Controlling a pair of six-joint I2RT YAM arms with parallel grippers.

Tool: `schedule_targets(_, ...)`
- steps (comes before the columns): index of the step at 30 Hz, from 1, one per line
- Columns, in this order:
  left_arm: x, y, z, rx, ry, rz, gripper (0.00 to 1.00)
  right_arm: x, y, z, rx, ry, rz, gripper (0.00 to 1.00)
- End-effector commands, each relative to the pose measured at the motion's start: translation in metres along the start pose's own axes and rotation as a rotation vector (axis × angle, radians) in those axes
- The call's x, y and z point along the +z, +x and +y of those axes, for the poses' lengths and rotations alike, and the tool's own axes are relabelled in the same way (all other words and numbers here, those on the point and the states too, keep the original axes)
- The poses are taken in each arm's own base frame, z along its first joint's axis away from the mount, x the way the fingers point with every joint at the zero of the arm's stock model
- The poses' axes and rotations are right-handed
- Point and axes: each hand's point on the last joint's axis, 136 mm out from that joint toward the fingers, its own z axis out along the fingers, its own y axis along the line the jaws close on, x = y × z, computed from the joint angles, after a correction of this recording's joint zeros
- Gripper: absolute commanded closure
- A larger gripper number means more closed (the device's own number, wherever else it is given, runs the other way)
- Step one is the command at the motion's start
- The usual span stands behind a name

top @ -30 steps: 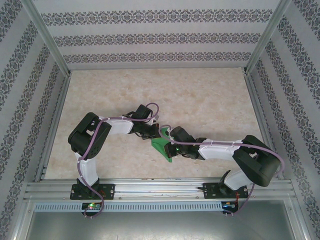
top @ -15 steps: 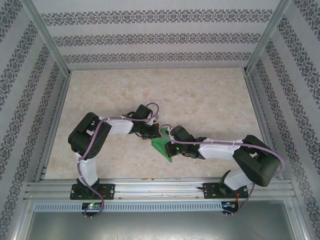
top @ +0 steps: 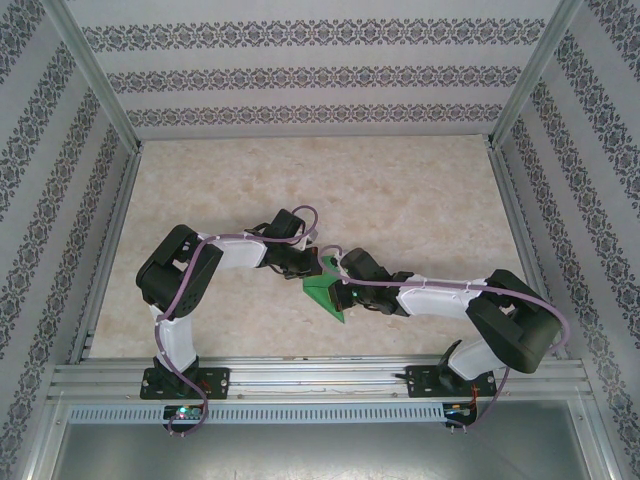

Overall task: Fold a paper plane with a square sheet of paper (fold left side to right side)
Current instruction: Third fold the triangle at the center of the table.

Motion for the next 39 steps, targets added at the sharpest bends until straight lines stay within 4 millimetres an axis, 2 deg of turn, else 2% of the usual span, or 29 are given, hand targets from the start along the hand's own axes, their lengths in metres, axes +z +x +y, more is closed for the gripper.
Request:
schedule_targets(1,0.013,0.029,0.020,-0.025,-0.069,0.083,1.00,0.001,-0.005,-0.002,-0.011,0.006,0.004,1.00)
schedule_targets(28,0.014,0.030,0.020,-0.027,-0.069,0.088,1.00,0.008,-0.003,-0.005,-0.008,0.013,0.025,1.00)
schedule_targets(39,0.014,0.029,0.019,-0.027,-0.065,0.087,1.00,0.013,0.005,-0.008,0.002,0.015,0.059,1.00)
